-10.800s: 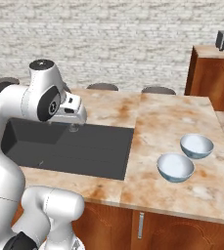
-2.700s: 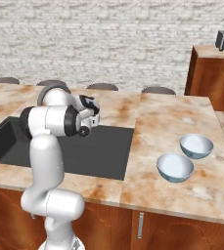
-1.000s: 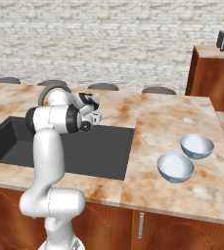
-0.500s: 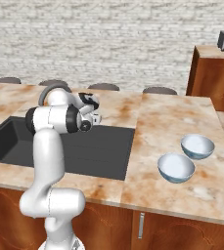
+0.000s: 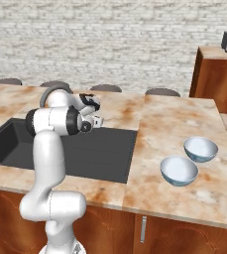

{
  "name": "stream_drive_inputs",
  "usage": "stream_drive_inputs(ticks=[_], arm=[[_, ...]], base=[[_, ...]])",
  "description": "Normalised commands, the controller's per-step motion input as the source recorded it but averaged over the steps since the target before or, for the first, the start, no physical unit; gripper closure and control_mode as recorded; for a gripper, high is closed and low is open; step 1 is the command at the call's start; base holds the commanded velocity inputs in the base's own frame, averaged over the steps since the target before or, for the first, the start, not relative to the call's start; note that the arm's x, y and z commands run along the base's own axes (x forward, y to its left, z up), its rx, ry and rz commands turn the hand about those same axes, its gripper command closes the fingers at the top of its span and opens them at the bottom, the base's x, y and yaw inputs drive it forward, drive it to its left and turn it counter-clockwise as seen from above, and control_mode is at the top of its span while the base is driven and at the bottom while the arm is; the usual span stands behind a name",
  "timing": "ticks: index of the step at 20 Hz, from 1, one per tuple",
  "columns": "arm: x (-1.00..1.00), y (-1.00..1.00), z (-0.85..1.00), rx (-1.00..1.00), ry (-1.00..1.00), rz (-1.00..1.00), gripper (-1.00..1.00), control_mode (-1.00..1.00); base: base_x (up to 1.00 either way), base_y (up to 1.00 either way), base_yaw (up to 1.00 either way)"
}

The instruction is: Rinse each bowl for a few seconds and place them down in the sink or on the counter.

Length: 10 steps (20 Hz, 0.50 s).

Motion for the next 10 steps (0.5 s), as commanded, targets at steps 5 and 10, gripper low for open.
stream_drive_inputs(ticks=[5,10], arm=[[0.10,-0.38,-0.14,0.03,0.08,-0.09,1.00,-1.00],[0.08,-0.40,-0.16,0.04,0.09,-0.09,1.00,-1.00]], base=[[0.00,0.00,0.00],[0.00,0.00,0.00]])
